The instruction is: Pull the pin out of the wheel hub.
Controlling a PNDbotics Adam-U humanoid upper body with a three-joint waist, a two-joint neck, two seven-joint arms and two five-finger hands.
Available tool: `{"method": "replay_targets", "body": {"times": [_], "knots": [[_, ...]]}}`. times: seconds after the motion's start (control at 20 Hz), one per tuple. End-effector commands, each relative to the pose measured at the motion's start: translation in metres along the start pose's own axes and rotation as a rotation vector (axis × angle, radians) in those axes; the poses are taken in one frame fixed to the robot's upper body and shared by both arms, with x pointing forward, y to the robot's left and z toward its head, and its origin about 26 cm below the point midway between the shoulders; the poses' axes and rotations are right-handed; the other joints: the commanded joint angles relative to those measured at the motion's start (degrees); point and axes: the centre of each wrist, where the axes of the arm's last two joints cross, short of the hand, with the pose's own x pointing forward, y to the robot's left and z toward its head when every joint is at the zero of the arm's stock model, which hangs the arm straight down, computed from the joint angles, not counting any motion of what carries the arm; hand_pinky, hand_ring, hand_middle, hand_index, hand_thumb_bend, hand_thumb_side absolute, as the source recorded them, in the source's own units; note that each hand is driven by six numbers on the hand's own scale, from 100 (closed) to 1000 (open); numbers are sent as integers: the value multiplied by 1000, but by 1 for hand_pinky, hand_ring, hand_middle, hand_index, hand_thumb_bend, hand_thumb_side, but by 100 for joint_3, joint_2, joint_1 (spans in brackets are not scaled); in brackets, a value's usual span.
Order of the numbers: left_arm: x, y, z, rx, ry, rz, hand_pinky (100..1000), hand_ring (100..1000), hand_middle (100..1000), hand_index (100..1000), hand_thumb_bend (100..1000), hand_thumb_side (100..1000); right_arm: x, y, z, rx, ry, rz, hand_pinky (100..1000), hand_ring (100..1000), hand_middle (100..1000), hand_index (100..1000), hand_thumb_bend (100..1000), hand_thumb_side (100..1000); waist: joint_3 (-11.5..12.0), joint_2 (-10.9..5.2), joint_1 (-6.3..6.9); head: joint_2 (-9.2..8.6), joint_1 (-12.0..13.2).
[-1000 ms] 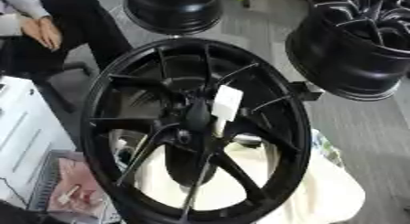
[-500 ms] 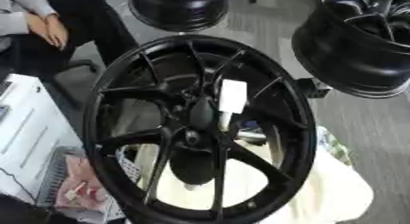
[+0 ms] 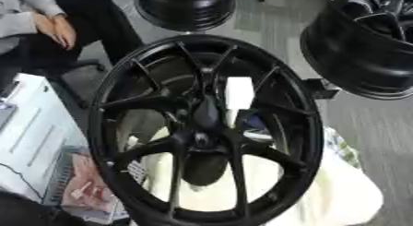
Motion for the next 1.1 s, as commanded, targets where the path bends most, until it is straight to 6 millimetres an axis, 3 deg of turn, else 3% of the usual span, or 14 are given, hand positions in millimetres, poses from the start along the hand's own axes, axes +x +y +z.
{"method": "replay_targets", "body": {"times": [0.05, 0.15, 0.2, 0.3, 0.35, 0.75, 1.1], "knots": [[7, 10, -7, 18, -29, -15, 937, 834, 714, 876, 100, 568, -10, -19, -19, -211, 230, 40, 829, 755, 809, 832, 168, 100, 14, -62, 24, 29, -4], [7, 9, -7, 16, -30, -15, 938, 834, 714, 876, 100, 567, -16, -11, -20, -162, 258, 37, 836, 796, 878, 904, 341, 117, 26, -56, 22, 29, -13], [7, 9, -7, 15, -30, -15, 938, 834, 714, 876, 100, 568, -20, -8, -21, -149, 271, 44, 838, 806, 900, 932, 351, 190, 32, -55, 21, 29, -17], [8, 8, -7, 13, -30, -15, 938, 835, 714, 876, 100, 567, -26, -5, -23, -148, 292, 56, 842, 826, 931, 956, 302, 307, 38, -55, 17, 29, -13], [7, 8, -7, 13, -30, -15, 939, 835, 714, 876, 100, 567, -28, -4, -24, -158, 301, 61, 841, 826, 934, 958, 300, 313, 38, -57, 16, 29, -11], [5, 7, -7, 5, -20, -15, 941, 836, 714, 876, 100, 567, -30, -4, -25, -196, 320, 49, 841, 822, 934, 961, 282, 312, 19, -82, -6, 29, -3], [5, 7, -7, 6, -21, -14, 942, 836, 715, 876, 100, 565, -14, -13, -18, -219, 268, 4, 833, 799, 907, 944, 280, 275, 9, -111, 15, 29, 7]]}}
